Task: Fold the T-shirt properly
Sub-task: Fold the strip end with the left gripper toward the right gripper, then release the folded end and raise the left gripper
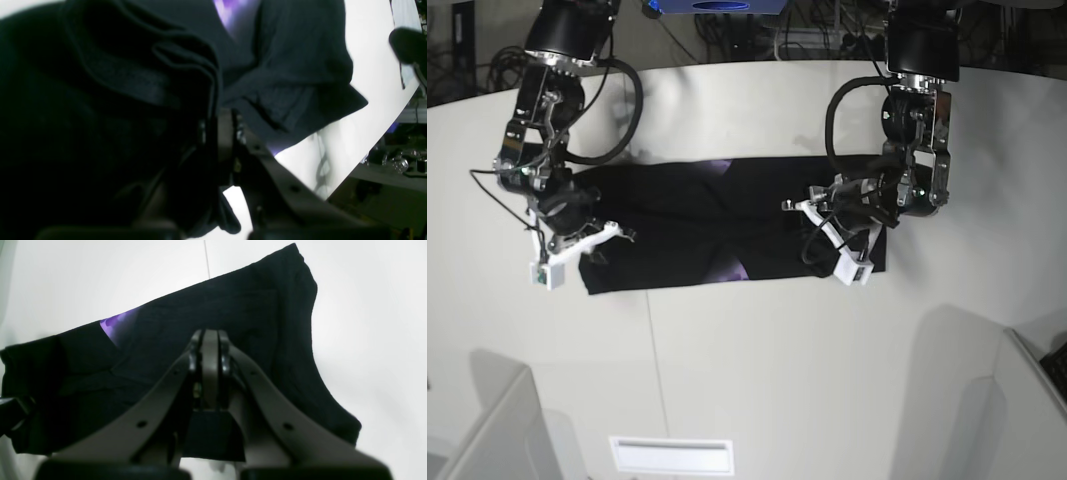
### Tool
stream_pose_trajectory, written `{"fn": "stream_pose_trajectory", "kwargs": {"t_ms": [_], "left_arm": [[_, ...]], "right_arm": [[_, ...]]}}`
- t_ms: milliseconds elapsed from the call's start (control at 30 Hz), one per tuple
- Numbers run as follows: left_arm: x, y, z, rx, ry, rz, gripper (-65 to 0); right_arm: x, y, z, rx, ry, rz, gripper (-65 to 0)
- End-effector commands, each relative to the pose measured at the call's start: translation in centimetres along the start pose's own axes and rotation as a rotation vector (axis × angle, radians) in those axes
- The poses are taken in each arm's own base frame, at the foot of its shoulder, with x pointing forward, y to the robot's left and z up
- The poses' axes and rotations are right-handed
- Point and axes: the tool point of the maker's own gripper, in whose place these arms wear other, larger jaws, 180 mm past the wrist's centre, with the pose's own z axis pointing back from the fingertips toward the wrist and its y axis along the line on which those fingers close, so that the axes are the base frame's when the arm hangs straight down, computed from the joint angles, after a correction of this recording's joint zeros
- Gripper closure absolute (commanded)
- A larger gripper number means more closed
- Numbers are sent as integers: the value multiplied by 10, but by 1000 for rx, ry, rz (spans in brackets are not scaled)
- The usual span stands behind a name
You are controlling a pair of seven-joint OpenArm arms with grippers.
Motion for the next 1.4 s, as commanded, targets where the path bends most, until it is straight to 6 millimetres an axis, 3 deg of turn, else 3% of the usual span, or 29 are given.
{"fn": "stream_pose_trajectory", "kwargs": {"t_ms": [0, 433, 667, 800, 1167, 1367], "left_arm": [[17, -8, 3, -25, -47, -19, 0], [19, -9, 3, -29, -46, -18, 0], [9, 1, -4, -20, -13, 21, 0], [9, 1, -4, -20, -14, 21, -109], [9, -3, -6, -30, -16, 26, -495], [11, -20, -12, -71, -30, 37, -546]], "right_arm": [[17, 5, 4, 16, -56, 12, 0], [18, 5, 4, 16, -58, 12, 0], [18, 5, 4, 16, -58, 12, 0], [18, 5, 4, 16, -58, 12, 0], [20, 5, 4, 17, -61, 12, 0], [19, 5, 3, 16, -59, 10, 0]]}}
